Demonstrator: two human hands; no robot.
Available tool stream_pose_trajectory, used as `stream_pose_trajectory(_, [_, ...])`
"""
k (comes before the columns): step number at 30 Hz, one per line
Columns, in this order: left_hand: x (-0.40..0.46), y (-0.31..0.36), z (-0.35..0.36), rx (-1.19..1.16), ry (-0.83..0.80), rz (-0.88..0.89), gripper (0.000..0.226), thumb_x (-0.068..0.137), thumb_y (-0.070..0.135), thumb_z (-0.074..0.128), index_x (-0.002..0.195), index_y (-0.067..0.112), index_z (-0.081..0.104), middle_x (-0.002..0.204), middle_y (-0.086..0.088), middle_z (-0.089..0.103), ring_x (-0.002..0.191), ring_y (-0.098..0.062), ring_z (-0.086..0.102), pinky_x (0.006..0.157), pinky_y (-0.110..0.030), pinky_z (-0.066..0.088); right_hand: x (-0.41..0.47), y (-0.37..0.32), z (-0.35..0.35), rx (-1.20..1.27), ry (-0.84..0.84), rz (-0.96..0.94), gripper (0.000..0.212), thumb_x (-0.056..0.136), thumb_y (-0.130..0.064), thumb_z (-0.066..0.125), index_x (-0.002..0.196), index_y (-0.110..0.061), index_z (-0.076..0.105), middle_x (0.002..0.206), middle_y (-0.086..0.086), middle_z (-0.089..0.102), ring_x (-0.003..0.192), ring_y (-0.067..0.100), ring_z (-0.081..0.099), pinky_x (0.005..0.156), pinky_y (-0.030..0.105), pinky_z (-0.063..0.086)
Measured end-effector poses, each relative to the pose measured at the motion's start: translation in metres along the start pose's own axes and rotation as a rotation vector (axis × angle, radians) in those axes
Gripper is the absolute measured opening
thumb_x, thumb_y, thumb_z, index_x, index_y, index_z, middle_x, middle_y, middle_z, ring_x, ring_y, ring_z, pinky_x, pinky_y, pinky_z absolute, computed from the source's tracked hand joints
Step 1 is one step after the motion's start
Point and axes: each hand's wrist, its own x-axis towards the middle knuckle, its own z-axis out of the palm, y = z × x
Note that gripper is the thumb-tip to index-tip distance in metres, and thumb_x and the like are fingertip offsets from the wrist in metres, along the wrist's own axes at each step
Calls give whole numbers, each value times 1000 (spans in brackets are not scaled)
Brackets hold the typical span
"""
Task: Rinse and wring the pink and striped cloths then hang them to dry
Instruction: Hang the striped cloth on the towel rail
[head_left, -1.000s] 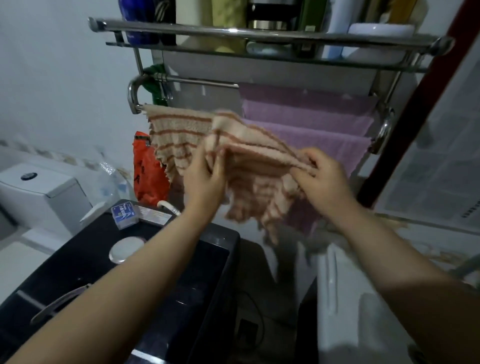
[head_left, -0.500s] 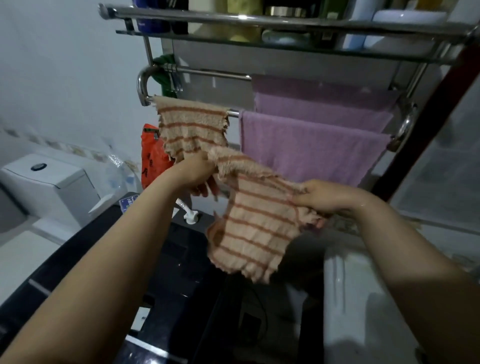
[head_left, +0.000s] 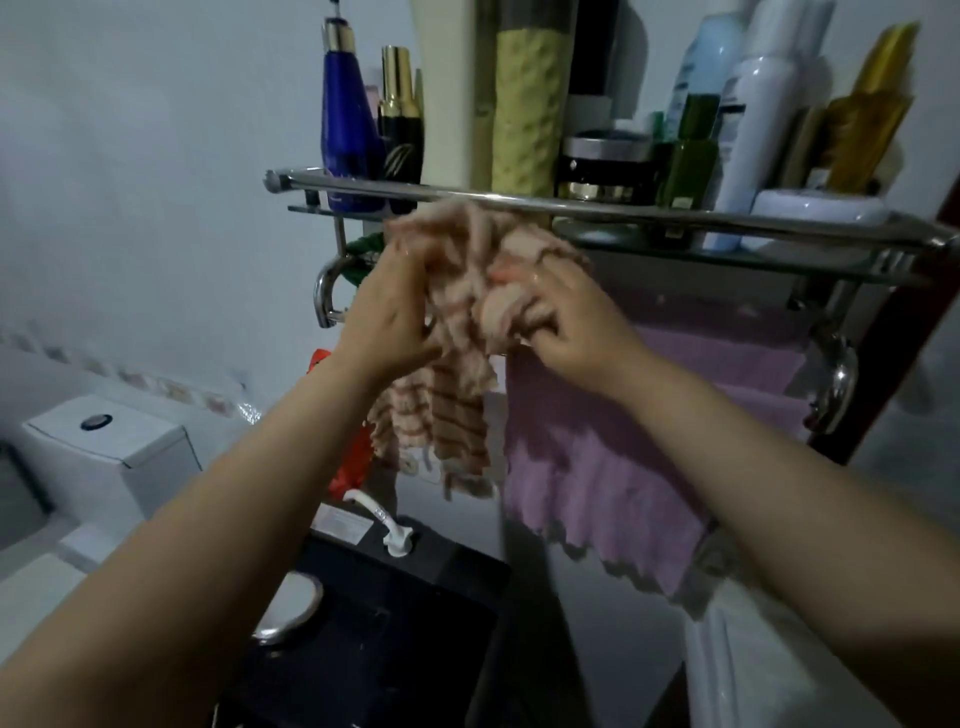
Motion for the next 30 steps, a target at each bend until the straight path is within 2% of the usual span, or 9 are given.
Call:
stream_pose_trajectory(3, [-16, -45, 6, 303, -209, 91, 52, 81, 39, 54, 120, 9, 39, 120, -28, 52, 117, -35, 42, 104, -50, 36, 6, 14, 17, -396, -338, 44, 67, 79, -32, 38, 146, -27, 32, 131, 7, 45, 126, 28, 37, 105, 48, 28])
stream_pose_trajectory(6, [-10, -61, 4, 453, -310, -38, 64, 78, 46, 43, 130, 10, 37, 133, -27, 47, 131, -40, 35, 113, -61, 17, 25, 15, 20, -455, -406, 110, 64, 87, -33, 37, 149, -32, 19, 138, 4, 37, 130, 26, 30, 105, 47, 27])
stream_pose_trajectory(10, [-7, -62, 3, 474, -310, -122, 79, 73, 56, 44, 136, 8, 43, 131, -24, 48, 129, -36, 34, 116, -54, 13, 65, 11, 23, -192, -407, 311, 49, 92, -30, 41, 141, -35, 36, 144, 5, 44, 129, 28, 43, 107, 40, 35])
stream_pose_trajectory(13, [-20, -64, -2, 337, -193, -163, 62, 77, 45, 53, 131, 13, 52, 131, -19, 52, 123, -35, 41, 107, -51, 33, 78, 6, 27, -38, -417, 421, 36, 95, -19, 42, 128, -21, 54, 132, 5, 57, 118, 26, 54, 92, 25, 41])
stream_pose_trajectory(17, [-10, -59, -16, 152, 2, -431, 38, 82, 30, 51, 114, 15, 67, 109, -12, 67, 101, -33, 60, 81, -37, 48, 80, 12, 22, 4, -370, 561, 27, 93, -11, 46, 112, -6, 65, 109, 13, 67, 97, 29, 63, 80, 33, 49])
stream_pose_trajectory(22, [3, -81, -29, 354, -259, -817, 32, 83, 13, 51, 109, 17, 68, 96, -14, 69, 87, -33, 63, 73, -36, 51, 62, 29, 13, 316, -246, 797, 21, 87, -20, 67, 107, -16, 61, 81, 5, 63, 55, 12, 55, 44, 20, 45])
stream_pose_trajectory(25, [11, -92, -32, 33, -102, -962, 19, 84, 5, 50, 89, 12, 67, 78, -14, 60, 66, -27, 53, 56, -28, 44, 56, 39, 5, 311, -308, 791, 17, 80, -24, 74, 95, -23, 65, 87, 3, 66, 73, 16, 58, 62, 25, 47])
stream_pose_trajectory(27, [19, -93, -33, -382, -24, -1122, 19, 89, 0, 46, 88, 11, 62, 75, -13, 57, 63, -23, 52, 47, -22, 46, 53, 41, 3, 460, -193, 850, 16, 81, -25, 72, 95, -21, 65, 78, -2, 66, 70, 13, 56, 56, 21, 42])
stream_pose_trajectory(30, [21, -86, -31, -811, -124, -1152, 22, 92, 1, 49, 110, 8, 61, 95, -12, 64, 80, -22, 64, 63, -27, 57, 48, 35, 8, 758, -19, 897, 9, 88, -20, 62, 80, -16, 63, 52, -8, 58, 55, 11, 47, 46, 20, 35])
